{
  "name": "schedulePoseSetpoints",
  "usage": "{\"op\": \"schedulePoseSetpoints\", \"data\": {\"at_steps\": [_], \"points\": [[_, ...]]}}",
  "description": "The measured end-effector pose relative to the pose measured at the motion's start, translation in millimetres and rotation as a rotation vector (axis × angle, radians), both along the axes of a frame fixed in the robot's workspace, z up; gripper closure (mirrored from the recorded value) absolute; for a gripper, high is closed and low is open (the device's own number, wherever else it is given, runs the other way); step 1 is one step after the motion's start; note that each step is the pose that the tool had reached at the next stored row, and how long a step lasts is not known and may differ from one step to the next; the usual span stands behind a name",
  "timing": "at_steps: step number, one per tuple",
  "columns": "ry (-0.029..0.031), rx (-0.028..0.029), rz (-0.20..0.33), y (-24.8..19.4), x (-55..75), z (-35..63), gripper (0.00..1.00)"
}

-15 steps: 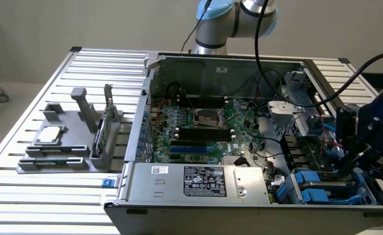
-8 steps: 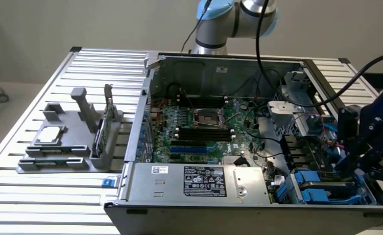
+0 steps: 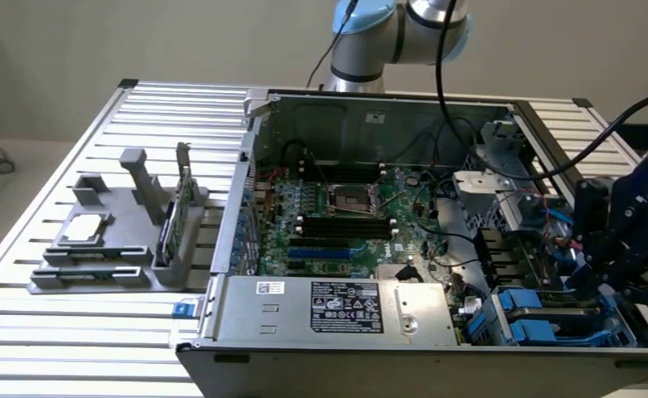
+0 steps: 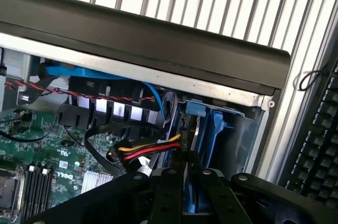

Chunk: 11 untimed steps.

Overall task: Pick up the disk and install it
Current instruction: 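Insert the first disk wire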

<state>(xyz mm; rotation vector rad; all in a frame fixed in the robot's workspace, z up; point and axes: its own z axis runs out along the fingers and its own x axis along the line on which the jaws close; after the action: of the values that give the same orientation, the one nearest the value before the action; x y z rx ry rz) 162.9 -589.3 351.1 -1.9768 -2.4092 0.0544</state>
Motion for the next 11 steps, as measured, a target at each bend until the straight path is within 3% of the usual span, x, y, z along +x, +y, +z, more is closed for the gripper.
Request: {"op": "schedulePoseSetpoints", "data": {"at_steps": [7, 11], "points": [[0.0003, -0.0078, -0.088, 0.0, 0.0, -0.7, 0.84], [0.0004, -0.0095, -0.133, 0.1, -0.9, -3.7, 0.84]]}}
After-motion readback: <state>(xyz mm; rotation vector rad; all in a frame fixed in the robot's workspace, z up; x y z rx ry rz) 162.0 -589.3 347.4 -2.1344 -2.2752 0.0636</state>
